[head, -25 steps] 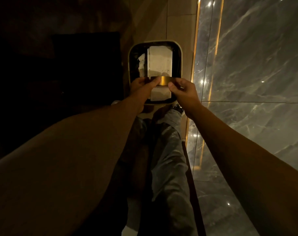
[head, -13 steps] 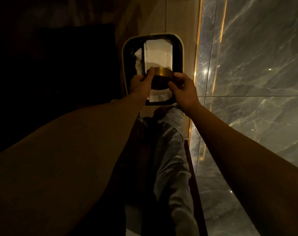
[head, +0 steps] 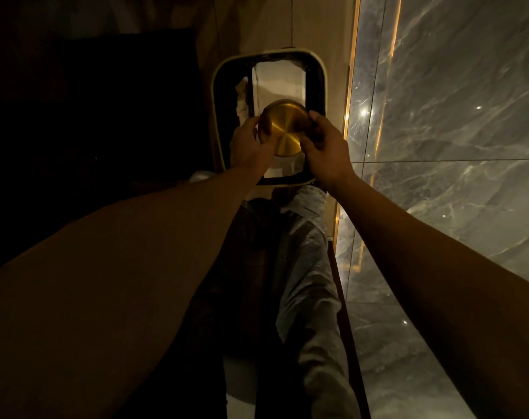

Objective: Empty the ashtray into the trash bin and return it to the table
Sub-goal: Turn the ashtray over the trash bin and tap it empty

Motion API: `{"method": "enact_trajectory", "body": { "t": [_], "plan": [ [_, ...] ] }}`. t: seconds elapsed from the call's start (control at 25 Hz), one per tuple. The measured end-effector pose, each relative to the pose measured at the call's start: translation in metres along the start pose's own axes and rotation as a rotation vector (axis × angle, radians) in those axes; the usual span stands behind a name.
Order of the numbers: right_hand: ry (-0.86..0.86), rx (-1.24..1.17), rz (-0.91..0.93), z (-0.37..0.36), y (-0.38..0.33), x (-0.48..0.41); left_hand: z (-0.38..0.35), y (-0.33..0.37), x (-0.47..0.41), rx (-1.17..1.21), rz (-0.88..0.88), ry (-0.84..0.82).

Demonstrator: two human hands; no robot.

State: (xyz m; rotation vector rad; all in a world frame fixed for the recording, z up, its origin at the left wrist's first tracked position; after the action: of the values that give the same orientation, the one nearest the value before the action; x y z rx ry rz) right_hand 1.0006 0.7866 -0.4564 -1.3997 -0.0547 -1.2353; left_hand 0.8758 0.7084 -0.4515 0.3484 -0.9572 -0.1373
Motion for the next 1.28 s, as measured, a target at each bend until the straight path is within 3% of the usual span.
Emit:
{"method": "enact_trajectory", "body": {
  "t": [0.36,0.6,1.04,1.28],
  "plan": [
    [0.007,0.076,0.046,0.004,-0.013,0.0,0.001,-0.009,0.004,-0.205,-0.203,-0.134],
    [0.024,0.12,0.126,0.012,-0.021,0.002,0.002,-0.001,0.002,-0.314,-0.309,-0.07],
    [-0.052,0.293,0.074,0.011,-0.016,-0.004,0.008,0.009,0.01,-0.471,-0.535,-0.074],
    [-0.059,0.375,0.117,0.018,-0.019,-0.007,0.01,0.016,0.011,-0.399,-0.565,-0.062]
  ]
}}
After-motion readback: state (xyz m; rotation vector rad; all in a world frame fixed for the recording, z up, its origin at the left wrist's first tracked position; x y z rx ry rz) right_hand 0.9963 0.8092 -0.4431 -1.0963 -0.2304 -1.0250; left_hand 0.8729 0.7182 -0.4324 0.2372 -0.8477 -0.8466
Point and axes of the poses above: each hand's wrist, its own x-axis away from the middle knuckle, its own z-axis out of the back of the hand, y = z × x, the point moved 3 cm from there along -x, towards the middle knuckle, and after that the axes turned 1 degree about y, right-handed, at the moved point
